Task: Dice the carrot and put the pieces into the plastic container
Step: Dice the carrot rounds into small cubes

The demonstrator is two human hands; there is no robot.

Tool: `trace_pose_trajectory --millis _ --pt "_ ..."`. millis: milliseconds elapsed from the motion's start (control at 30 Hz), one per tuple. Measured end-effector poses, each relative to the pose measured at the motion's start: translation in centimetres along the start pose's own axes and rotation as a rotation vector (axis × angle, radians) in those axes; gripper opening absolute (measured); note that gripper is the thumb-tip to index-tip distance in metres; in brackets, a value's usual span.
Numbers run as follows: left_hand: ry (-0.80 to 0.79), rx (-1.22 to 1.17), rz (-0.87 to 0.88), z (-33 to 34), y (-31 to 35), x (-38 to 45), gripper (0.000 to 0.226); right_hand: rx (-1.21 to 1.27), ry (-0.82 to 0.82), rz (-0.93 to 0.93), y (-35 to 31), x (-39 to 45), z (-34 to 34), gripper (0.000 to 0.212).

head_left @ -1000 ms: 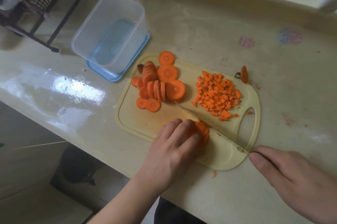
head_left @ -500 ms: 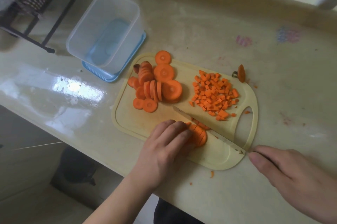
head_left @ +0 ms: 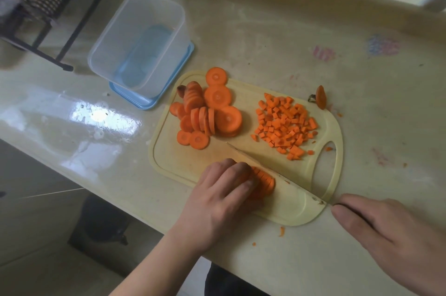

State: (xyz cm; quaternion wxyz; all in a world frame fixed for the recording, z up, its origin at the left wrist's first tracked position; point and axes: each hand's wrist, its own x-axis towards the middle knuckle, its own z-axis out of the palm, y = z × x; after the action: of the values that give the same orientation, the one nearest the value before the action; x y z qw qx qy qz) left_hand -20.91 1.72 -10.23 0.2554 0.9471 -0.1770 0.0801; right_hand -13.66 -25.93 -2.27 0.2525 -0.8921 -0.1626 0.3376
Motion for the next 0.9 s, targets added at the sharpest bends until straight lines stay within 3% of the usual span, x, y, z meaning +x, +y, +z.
trace_pose_trajectory --millis 167,400,500,767,900 --pt "-0.022 -0.027 0.082 0.9 1.5 -0.1 0.022 0.017 0.022 -0.01 -0.8 -0.6 -0.4 0.062" --pt "-0.019 -0.092 0.032 1.6 1.3 -0.3 0.026 0.009 0.045 0.053 0.1 -1.7 0.4 0.078" --pt "-0.023 -0.126 0.012 1.7 1.2 -0.4 0.028 0.0 0.118 0.107 -0.1 -2.8 0.9 0.073" --pt "0.009 -0.137 -0.002 1.7 1.3 0.0 0.024 -0.082 0.015 0.004 -0.6 -0.2 2.4 0.069" --pt "0.017 -0.098 -0.009 1.7 1.5 -0.1 0.024 -0.03 0.071 -0.041 0.1 0.4 1.0 0.071"
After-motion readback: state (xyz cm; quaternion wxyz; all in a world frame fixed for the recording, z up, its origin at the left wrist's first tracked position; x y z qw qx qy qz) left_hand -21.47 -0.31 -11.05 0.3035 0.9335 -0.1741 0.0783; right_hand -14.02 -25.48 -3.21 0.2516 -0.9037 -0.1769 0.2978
